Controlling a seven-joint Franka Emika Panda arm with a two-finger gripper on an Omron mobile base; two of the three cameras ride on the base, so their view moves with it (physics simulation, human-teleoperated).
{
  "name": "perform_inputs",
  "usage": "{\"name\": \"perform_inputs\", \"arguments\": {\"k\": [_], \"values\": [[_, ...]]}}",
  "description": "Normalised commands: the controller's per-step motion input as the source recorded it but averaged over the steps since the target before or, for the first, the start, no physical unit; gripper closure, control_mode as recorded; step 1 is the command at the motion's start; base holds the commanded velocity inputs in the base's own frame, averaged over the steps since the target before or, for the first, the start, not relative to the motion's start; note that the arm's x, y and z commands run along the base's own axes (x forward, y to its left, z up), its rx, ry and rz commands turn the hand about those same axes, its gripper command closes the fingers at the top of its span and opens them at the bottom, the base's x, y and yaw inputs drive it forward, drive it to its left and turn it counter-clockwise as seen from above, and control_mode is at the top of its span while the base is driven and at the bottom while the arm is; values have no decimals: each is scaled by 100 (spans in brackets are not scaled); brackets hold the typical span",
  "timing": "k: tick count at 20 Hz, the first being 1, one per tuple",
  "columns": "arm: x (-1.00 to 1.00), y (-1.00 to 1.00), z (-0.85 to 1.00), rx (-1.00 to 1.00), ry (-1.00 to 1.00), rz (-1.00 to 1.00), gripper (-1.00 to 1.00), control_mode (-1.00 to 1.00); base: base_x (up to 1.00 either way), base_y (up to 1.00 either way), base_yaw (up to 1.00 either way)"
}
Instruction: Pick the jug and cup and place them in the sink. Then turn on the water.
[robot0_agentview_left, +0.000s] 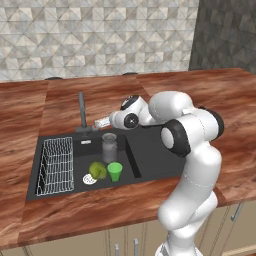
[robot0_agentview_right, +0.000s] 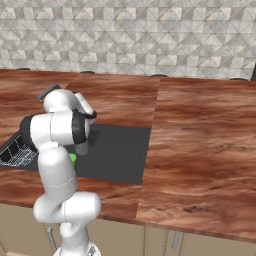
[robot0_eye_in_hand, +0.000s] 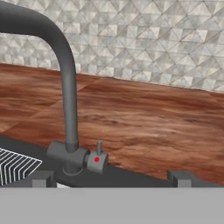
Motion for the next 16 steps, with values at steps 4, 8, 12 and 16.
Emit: {"name": "perform_inputs", "arguments": {"k": [4, 8, 12, 16], "values": [[4, 0, -10, 2, -5, 0, -100, -100, 0, 0, 0], [17, 0, -10, 2, -1, 0, -100, -100, 0, 0, 0], [9, 0, -7, 8, 0, 0, -100, -100, 0, 0, 0], [9, 0, -15, 6, 0, 0, -100, -100, 0, 0, 0]]}}
